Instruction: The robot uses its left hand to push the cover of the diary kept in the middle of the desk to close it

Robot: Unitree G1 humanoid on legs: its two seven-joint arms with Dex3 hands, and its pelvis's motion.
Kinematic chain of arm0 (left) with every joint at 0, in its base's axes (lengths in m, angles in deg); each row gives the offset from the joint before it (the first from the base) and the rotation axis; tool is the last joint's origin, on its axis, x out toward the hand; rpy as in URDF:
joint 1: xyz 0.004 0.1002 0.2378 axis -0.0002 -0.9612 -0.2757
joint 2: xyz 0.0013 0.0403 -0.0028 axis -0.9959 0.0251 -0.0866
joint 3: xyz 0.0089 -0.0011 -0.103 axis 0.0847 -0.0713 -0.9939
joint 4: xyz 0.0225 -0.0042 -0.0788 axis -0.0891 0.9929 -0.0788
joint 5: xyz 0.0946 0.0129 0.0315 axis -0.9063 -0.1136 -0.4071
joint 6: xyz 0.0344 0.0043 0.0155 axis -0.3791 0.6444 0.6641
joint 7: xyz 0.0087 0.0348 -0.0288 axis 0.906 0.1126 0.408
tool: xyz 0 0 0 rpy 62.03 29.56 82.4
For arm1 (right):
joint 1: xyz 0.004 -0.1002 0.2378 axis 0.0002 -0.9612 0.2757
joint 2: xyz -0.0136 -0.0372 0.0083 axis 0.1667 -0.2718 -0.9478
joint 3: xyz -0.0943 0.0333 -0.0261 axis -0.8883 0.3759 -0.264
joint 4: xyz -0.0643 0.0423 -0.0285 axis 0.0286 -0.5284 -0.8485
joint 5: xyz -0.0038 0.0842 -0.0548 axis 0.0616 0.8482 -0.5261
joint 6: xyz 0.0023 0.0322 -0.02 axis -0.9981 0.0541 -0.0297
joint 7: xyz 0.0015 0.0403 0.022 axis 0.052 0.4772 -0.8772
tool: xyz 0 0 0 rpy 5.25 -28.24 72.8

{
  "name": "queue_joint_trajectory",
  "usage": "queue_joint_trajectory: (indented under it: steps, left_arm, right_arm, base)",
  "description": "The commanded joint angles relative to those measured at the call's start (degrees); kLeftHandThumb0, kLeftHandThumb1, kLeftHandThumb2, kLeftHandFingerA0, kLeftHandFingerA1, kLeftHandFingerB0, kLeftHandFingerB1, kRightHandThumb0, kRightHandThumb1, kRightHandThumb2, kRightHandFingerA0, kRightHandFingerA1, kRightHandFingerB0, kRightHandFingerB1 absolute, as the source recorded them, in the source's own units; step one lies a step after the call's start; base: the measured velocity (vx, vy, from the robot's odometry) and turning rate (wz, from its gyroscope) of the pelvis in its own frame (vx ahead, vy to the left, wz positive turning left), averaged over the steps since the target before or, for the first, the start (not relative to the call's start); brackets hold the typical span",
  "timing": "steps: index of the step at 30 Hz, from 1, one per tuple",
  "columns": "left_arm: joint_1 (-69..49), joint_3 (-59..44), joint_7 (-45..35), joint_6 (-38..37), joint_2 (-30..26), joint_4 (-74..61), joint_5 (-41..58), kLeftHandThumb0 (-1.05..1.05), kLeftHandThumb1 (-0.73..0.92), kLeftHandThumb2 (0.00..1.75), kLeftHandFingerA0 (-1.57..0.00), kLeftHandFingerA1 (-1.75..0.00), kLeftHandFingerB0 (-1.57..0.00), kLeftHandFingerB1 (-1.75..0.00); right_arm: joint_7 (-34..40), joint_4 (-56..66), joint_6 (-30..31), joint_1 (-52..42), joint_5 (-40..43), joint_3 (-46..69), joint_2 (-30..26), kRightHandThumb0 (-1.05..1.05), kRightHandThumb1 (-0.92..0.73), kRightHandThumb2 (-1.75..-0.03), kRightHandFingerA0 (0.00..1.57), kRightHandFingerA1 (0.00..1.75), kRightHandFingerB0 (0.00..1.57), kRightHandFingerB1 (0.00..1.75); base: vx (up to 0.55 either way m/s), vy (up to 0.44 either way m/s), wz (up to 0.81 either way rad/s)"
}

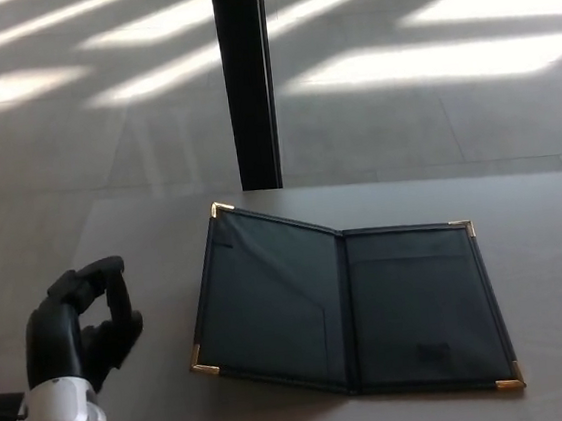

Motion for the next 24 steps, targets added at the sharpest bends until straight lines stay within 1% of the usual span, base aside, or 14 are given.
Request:
queue_joint_trajectory:
  steps: [1,2,3,5,6,8,10,13,14,15,16,20,22,24]
  left_arm:
    - [-1.3,0.0,-0.2,1.4,1.4,0.2,0.7,-0.83,0.92,0.79,-0.6,-0.57,-0.46,-0.5]
    - [-1.5,0.0,0.8,2.1,3.1,0.1,1.0,-0.83,0.92,0.77,-0.63,-0.55,-0.5,-0.5]
    - [-1.6,0.4,1.0,3.0,4.2,0.1,1.2,-0.86,0.92,0.79,-0.63,-0.54,-0.47,-0.49]
    - [-2.8,2.8,0.0,3.7,5.6,-0.6,0.7,-0.83,0.92,0.8,-0.57,-0.54,-0.41,-0.48]
    - [-3.5,3.8,0.2,3.2,6.6,-0.7,0.4,-0.88,0.92,0.8,-0.58,-0.56,-0.41,-0.49]
    - [-4.2,4.7,0.9,3.1,7.8,-0.9,0.0,-0.88,0.92,0.8,-0.59,-0.56,-0.43,-0.49]
    - [-5.5,6.4,1.6,3.5,10.2,-1.0,-0.1,-0.88,0.92,0.77,-0.55,-0.56,-0.46,-0.51]
    - [-6.4,7.3,2.2,4.1,12.9,-0.8,0.3,-0.89,0.91,0.82,-0.58,-0.56,-0.44,-0.5]
    - [-6.5,8.0,2.3,4.0,13.7,-0.6,0.4,-0.88,0.92,0.79,-0.57,-0.55,-0.44,-0.5]
    - [-6.7,8.9,3.1,4.5,15.0,-0.9,0.4,-0.9,0.92,0.82,-0.55,-0.53,-0.41,-0.48]
    - [-6.7,9.4,3.9,4.8,15.5,-0.8,0.1,-0.87,0.92,0.83,-0.56,-0.53,-0.43,-0.49]
    - [-8.4,11.0,4.7,4.2,16.1,-0.7,0.6,-0.88,0.92,0.85,-0.55,-0.55,-0.42,-0.49]
    - [-9.2,10.9,4.8,4.2,16.6,-0.3,1.6,-0.86,0.92,0.84,-0.56,-0.56,-0.42,-0.49]
    - [-10.0,10.9,5.0,3.6,16.9,1.0,2.3,-0.9,0.92,0.85,-0.54,-0.55,-0.42,-0.49]
  right_arm:
    - [0.0,0.1,-0.3,-0.2,0.8,0.1,0.0,-0.9,-0.92,-0.71,0.64,0.94,0.71,0.73]
    - [0.8,-0.3,-0.7,0.1,0.2,0.0,-0.3,-0.91,-0.92,-0.71,0.67,0.92,0.74,0.72]
    - [0.8,-0.9,-1.0,0.5,-0.1,-0.1,-0.6,-0.91,-0.92,-0.71,0.63,0.91,0.73,0.72]
    - [-0.2,-1.2,-1.6,0.6,0.5,0.0,-0.5,-0.92,-0.92,-0.72,0.63,0.93,0.74,0.72]
    - [0.1,-0.9,-1.8,0.6,0.3,-0.1,-0.5,-0.91,-0.92,-0.71,0.64,0.92,0.74,0.72]
    - [0.2,-0.8,-1.7,0.6,0.3,-0.2,-0.5,-0.9,-0.92,-0.72,0.62,0.92,0.72,0.72]
    - [0.6,-0.5,-1.5,0.5,0.2,-0.3,-0.5,-0.9,-0.92,-0.73,0.64,0.95,0.72,0.73]
    - [0.3,0.0,-1.6,0.2,0.5,-0.2,-0.3,-0.92,-0.92,-0.7,0.64,0.92,0.73,0.72]
    - [-0.1,0.5,-2.0,-0.1,0.3,-0.5,-0.3,-0.92,-0.92,-0.71,0.62,0.94,0.71,0.74]
    - [0.5,1.0,-1.3,-0.1,0.3,-0.5,-0.3,-0.92,-0.92,-0.71,0.63,0.92,0.71,0.72]
    - [0.8,1.2,-1.0,-0.1,0.5,-0.4,-0.1,-0.92,-0.92,-0.71,0.64,0.93,0.72,0.72]
    - [0.6,0.9,-0.9,-0.2,0.8,-0.4,0.0,-0.91,-0.92,-0.71,0.62,0.89,0.74,0.71]
    - [0.2,0.6,-1.2,-0.1,0.9,-0.3,-0.1,-0.92,-0.92,-0.7,0.6,0.91,0.73,0.72]
    - [0.7,1.3,-0.6,-0.5,0.8,-0.3,-0.2,-0.91,-0.92,-0.71,0.62,0.93,0.72,0.73]
  base:
    - [0.0,0.0,0.0]
    - [0.0,0.0,0.0]
    - [0.0,0.0,0.0]
    - [0.0,0.0,0.0]
    - [0.0,0.0,0.0]
    - [0.0,0.0,0.0]
    - [0.0,0.0,0.0]
    - [0.0,0.0,0.0]
    - [0.0,0.0,0.0]
    - [0.0,0.0,0.0]
    - [0.0,0.0,0.0]
    - [0.0,0.0,0.0]
    - [0.0,0.0,0.0]
    - [0.0,0.0,0.0]
